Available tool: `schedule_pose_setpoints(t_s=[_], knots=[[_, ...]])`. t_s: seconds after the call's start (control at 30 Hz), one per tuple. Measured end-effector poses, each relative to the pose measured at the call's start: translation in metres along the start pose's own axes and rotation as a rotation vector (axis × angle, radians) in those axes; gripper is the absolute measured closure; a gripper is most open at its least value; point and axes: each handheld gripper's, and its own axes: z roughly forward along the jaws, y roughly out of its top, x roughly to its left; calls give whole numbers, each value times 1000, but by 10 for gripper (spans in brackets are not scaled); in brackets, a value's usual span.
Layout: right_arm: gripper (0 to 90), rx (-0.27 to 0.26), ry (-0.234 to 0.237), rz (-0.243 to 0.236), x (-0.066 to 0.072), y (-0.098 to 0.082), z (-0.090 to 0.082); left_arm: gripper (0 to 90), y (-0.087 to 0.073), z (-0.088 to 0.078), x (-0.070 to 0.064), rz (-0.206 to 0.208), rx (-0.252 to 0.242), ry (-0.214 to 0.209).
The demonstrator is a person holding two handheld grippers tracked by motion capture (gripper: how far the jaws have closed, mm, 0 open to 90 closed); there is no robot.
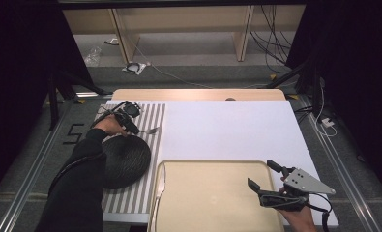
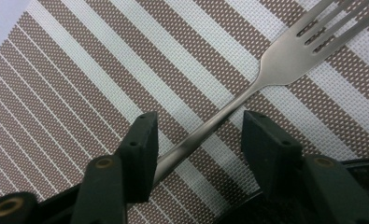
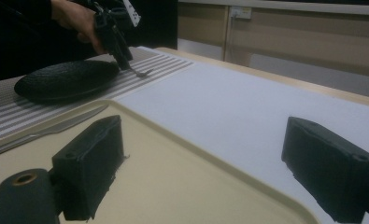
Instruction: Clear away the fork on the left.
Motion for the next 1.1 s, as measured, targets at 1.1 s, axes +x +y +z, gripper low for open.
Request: schedule_pose_setpoints(t_s=[1.1], knots=[[138, -1, 4, -1, 0, 0, 0, 665, 6, 7, 3, 76, 57, -73]])
